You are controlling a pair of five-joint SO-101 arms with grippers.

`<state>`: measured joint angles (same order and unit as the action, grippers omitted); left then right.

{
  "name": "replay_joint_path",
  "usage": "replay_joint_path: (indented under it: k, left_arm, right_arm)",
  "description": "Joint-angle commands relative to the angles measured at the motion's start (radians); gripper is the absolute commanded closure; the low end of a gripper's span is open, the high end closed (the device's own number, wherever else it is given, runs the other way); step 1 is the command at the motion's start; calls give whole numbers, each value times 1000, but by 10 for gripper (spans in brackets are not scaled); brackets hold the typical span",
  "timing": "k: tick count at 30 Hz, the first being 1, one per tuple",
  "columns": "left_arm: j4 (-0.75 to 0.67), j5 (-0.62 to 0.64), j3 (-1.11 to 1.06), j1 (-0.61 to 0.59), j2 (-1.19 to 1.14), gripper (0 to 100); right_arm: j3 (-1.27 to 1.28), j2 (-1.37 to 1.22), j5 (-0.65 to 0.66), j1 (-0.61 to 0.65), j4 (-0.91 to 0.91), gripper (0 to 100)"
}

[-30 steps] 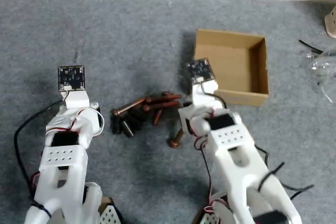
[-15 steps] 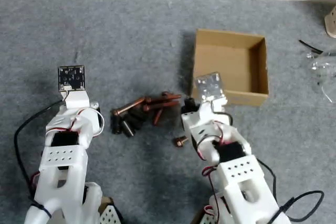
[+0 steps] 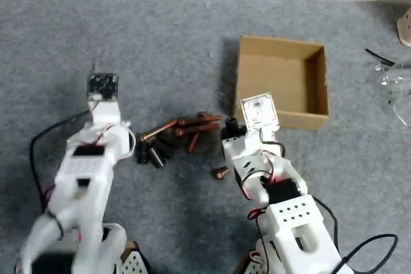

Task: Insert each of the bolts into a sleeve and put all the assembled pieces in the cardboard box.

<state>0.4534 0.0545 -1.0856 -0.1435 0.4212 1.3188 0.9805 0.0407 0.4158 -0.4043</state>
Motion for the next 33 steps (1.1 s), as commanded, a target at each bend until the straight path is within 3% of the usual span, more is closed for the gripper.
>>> replay_joint_path:
  k: [1, 5, 10, 18, 23, 30, 33]
  left_arm:
    - [75, -5, 194, 19, -200, 993]
    - [163, 48, 274, 48, -252, 993]
    - [167, 95, 271, 130, -240, 993]
    - [164, 110, 277, 134, -236, 993]
    - [161, 284, 278, 133, -234, 994]
    - [166, 279, 288, 136, -197, 995]
    - [166, 181, 254, 139, -113, 995]
  right_arm:
    - [-7, 27, 8, -24, 36, 994]
    - [15, 27, 9, -21, 47, 994]
    - [44, 27, 9, -21, 102, 994]
    - [45, 27, 9, -22, 104, 994]
    - [45, 27, 9, -24, 104, 994]
    - [45, 27, 9, -24, 105, 994]
    - [45, 27, 9, -24, 105, 994]
